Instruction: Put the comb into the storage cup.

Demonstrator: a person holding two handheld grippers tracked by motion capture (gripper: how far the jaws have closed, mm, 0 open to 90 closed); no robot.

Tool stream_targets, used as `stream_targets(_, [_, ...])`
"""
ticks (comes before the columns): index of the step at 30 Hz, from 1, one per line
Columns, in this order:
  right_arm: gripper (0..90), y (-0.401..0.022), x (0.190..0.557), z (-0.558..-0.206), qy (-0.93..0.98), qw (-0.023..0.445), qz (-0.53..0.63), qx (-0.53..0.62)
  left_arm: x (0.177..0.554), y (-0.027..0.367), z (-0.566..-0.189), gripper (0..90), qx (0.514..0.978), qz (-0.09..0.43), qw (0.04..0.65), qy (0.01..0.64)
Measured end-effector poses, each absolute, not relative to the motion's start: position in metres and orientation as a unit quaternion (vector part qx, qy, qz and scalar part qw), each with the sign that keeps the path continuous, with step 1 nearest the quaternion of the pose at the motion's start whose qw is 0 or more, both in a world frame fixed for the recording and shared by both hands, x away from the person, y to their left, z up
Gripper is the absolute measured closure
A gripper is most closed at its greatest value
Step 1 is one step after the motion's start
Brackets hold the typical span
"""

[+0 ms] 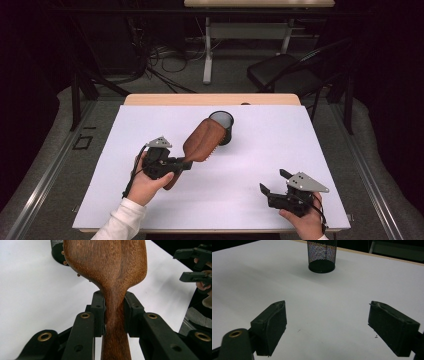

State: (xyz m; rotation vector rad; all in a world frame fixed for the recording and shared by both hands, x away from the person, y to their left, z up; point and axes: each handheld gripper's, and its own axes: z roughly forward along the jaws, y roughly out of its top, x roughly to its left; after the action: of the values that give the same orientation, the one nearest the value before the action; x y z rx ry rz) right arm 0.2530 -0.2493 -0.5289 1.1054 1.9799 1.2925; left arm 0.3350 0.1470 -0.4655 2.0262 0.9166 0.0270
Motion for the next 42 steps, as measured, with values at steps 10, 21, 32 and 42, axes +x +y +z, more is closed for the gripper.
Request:
stream_targets(10, [14.8, -0.249, 0.253, -0.529, 0.732, 0.262, 0.478, 0.408, 0.335, 0.141, -0.459, 73.3, 0.811, 0.007, 0.459, 0.362])
stream_targets(21, [14.7, -0.249, 0.253, -0.529, 0.732, 0.262, 0.478, 0.408, 0.335, 0.134, -0.452, 73.4, 0.808, 0.008, 0.474, 0.349])
stream_targets(32, [14.8, -0.249, 0.253, -0.529, 0.732, 0.262, 0.478, 0.409, 0.334, 0.127, -0.452, 73.4, 0.807, 0.007, 0.485, 0.338])
stream_targets(42, [14.7, -0.248, 0.253, -0.529, 0.732, 0.261, 0.478, 0.409, 0.333, 0.127, -0.457, 73.4, 0.799, 0.016, 0.501, 0.332])
